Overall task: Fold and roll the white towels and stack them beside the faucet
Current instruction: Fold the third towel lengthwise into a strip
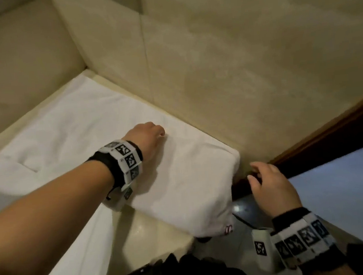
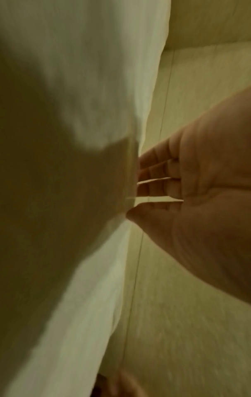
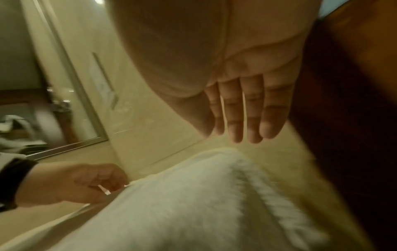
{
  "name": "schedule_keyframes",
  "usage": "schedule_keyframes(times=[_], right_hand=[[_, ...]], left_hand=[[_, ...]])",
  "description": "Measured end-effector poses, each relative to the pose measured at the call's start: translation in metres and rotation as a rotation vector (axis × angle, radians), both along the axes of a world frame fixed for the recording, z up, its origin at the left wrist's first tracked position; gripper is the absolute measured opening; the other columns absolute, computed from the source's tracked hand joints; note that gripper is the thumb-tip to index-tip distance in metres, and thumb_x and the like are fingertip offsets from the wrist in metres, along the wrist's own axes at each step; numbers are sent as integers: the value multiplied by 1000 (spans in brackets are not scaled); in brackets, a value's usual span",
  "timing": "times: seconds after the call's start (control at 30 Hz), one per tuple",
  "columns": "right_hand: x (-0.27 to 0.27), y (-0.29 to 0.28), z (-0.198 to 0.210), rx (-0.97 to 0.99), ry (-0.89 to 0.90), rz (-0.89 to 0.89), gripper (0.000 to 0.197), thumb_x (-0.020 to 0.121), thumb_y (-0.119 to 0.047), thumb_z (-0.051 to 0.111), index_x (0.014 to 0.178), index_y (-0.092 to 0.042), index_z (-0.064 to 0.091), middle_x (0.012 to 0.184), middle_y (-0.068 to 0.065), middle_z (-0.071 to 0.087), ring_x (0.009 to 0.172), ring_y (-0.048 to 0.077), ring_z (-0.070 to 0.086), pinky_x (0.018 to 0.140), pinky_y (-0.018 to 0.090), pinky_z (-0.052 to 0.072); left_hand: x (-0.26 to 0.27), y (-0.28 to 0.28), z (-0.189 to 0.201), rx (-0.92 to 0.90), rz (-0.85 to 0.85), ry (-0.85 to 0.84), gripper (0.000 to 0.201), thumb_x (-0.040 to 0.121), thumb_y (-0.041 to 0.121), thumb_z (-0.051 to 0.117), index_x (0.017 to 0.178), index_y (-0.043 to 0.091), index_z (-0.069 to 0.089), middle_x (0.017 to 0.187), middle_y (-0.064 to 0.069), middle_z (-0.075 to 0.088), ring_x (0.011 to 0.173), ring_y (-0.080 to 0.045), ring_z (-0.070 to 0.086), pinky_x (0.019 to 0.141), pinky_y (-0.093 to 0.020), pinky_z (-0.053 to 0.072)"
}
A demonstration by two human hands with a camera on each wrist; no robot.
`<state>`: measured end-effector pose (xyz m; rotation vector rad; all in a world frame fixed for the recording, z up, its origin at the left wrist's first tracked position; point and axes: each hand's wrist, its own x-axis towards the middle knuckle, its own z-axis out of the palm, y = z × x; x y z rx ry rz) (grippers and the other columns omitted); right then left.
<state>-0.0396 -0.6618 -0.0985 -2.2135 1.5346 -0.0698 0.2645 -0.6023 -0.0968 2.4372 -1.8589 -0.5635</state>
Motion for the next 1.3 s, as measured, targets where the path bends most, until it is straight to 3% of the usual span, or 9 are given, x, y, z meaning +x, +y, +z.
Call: schedule_keyframes(times=[0.23,0.47,0.63,0.73,0.87,1.0,1.13,1.2,1.3], right_hand=[[170,-13,14,3,-77,641,37,89,-26,50,125,-19,48,124,5,54,114,25,49,94,30,36],[282,6,0,-17,256,1046,22,93,-22,40,108,-15,55,108,10,58,103,29,51,79,34,40],[291,3,2,8,273,1029,17,92,-26,40,99,-21,55,100,5,61,94,26,57,71,30,38],[321,34,6,95,122,1092,27,90,-35,46,115,-25,50,115,2,57,103,23,55,80,30,40],[366,77,18,149,-89,1171,40,94,-34,44,129,-17,45,125,12,56,113,29,53,88,32,37],[379,29,32,167,-450,842,21,94,-24,45,98,-11,61,94,14,65,91,30,59,65,26,28],[374,-48,22,95,-114,621,29,95,-25,40,100,-3,57,109,22,62,99,33,57,74,30,36],[373,-65,7,125,129,638,31,95,-25,39,105,0,53,115,24,59,104,36,55,83,33,40],[380,-72,-4,141,217,620,29,94,-29,42,108,-6,52,113,19,61,99,33,56,76,30,39]], left_hand=[[63,67,-8,122,84,-174,36,89,24,44,125,20,46,119,-6,53,106,-29,52,89,-39,44],[111,122,5,233,249,-214,39,88,19,46,127,21,45,120,-5,53,107,-28,52,90,-38,44],[150,180,22,300,398,-277,37,87,11,42,121,23,51,118,-1,56,106,-25,56,86,-34,44],[168,194,41,284,416,-377,26,90,24,42,113,28,54,109,3,59,104,-22,56,82,-31,36],[184,171,73,55,418,-451,22,85,30,51,105,25,60,107,-2,59,103,-26,54,85,-34,34],[194,133,92,-337,496,-407,30,81,29,60,109,20,61,119,-9,56,114,-31,47,93,-40,31],[195,121,69,-357,821,-114,56,81,30,62,132,20,41,138,-12,39,130,-30,33,107,-40,26],[193,124,43,-179,984,80,59,82,34,62,134,16,38,136,-14,42,126,-32,39,105,-37,31],[189,131,10,-87,1162,327,53,83,37,61,127,13,43,127,-12,54,114,-29,53,96,-33,42]])
